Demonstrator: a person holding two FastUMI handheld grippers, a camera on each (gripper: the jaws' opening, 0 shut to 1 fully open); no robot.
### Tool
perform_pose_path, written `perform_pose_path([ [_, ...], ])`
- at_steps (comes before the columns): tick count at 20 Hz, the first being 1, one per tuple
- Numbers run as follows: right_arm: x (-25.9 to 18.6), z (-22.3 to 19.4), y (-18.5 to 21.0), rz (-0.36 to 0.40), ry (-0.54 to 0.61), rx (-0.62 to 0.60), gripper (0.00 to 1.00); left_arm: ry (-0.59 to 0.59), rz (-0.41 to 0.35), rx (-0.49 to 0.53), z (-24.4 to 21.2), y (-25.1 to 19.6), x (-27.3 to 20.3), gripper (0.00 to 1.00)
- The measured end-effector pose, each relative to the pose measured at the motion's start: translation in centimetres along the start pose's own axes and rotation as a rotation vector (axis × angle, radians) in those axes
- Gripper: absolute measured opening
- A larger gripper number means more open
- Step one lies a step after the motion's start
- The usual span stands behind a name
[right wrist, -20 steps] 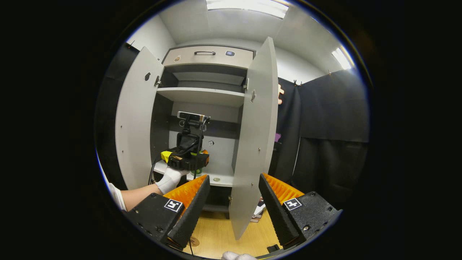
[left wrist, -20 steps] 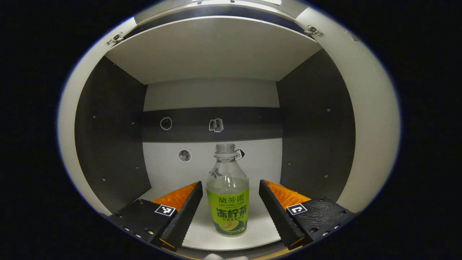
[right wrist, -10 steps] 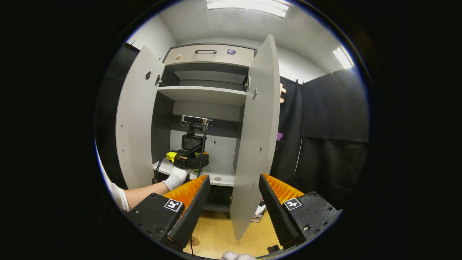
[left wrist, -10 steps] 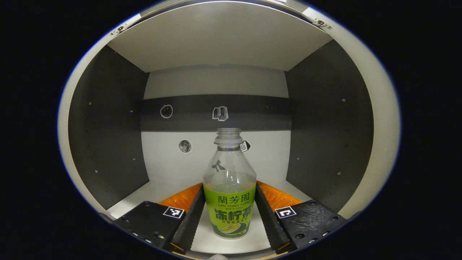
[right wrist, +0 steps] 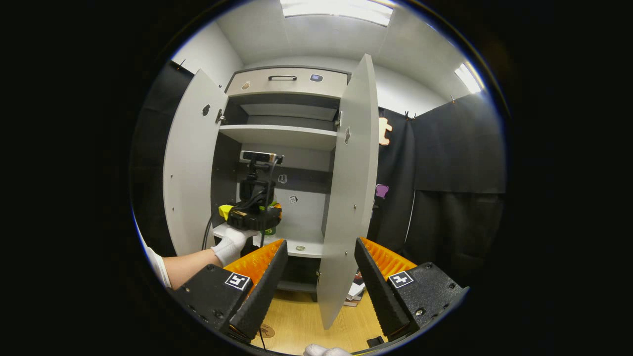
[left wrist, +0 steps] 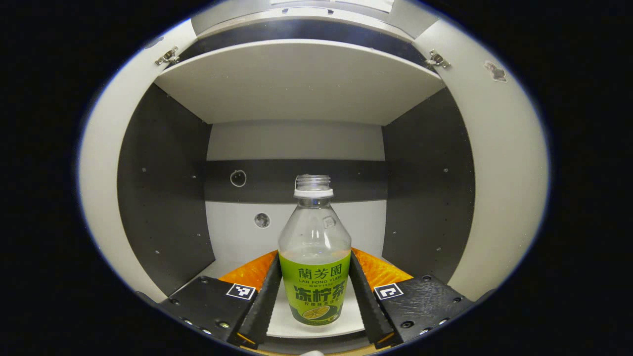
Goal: Grasp the bottle in the cabinet with the left hand and place it on the coaster, then close the right door with the right hand and the left door with the left hand.
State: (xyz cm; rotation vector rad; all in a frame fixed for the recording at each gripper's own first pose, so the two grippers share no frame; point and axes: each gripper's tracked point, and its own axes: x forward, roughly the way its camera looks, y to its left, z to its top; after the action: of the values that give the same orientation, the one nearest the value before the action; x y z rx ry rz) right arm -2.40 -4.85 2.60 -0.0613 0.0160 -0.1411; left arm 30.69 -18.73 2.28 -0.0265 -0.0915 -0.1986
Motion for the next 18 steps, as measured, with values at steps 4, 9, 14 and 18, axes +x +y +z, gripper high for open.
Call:
perform_pose_path([
  [4,-0.6,-0.1,0.1,0.014,-0.011,0.011,0.84,-0.024,-0.025,-0.001,1.8,0.1,-4.7,0.75],
  [9,-1.1,-0.8,-0.2,0.023,-0.010,0.020,0.84,-0.026,-0.059,0.013,1.7,0.0,-11.1,0.72],
  [14,-1.3,-1.8,-0.7,0.026,0.003,0.035,0.84,-0.007,-0.096,-0.013,-1.0,-0.5,-16.8,0.72],
  [18,-1.6,-2.6,-0.9,0.031,0.009,0.026,0.84,-0.002,-0.119,-0.021,-4.4,-0.6,-19.5,0.72],
])
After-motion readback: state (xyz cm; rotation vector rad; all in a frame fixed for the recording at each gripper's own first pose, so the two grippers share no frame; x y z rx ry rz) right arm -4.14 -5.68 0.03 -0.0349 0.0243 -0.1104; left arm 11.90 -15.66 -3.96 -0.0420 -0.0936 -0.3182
